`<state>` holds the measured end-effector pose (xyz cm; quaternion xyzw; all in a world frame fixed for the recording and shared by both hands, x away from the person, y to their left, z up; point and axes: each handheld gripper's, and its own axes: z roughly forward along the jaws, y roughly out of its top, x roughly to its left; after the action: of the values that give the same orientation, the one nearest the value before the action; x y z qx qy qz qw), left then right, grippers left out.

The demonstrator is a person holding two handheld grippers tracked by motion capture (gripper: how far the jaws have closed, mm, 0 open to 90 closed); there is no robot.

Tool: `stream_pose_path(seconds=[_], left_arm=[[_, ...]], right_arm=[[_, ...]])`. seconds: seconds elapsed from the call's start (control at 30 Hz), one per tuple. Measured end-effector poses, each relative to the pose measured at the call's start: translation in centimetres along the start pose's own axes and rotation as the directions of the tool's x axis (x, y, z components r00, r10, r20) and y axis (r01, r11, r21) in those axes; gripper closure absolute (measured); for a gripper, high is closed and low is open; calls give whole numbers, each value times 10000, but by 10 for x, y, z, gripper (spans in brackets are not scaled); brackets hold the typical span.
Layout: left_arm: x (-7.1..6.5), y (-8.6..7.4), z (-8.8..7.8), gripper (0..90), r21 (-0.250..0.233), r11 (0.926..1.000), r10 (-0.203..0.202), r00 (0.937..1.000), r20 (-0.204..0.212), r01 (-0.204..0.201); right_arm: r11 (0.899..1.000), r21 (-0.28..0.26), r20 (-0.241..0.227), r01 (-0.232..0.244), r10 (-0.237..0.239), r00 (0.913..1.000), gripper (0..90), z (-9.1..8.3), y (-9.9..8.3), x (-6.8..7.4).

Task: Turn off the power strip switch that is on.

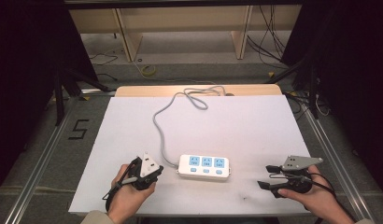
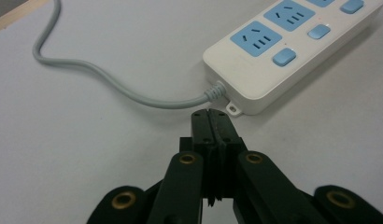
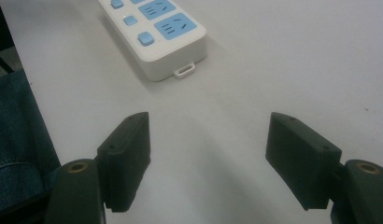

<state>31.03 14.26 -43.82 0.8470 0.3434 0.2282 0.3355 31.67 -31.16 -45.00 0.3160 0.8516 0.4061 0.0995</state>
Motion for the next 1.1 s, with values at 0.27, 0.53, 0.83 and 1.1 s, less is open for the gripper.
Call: stream_pose_path(seconds=[0.27, 0.53, 0.83, 1.1], left_arm=[[-6, 9, 8, 900, 70, 9998, 161, 9998, 138, -162], [-7, 14, 14, 900, 132, 9998, 157, 9995, 273, -160], [-13, 24, 23, 900, 184, 9989, 414, 9979, 498, -423], [-15, 28, 27, 900, 163, 9988, 455, 9963, 733, -468]], right_arm=[[10000, -19, -2, 8, -8, 10000, 311, 0, 0, -1], [10000, -29, 11, 15, -15, 10000, 311, 0, 0, 0], [10000, 19, -14, 1, -1, 10000, 311, 0, 0, 0], [10000, 16, -6, 3, -3, 10000, 311, 0, 0, 0]])
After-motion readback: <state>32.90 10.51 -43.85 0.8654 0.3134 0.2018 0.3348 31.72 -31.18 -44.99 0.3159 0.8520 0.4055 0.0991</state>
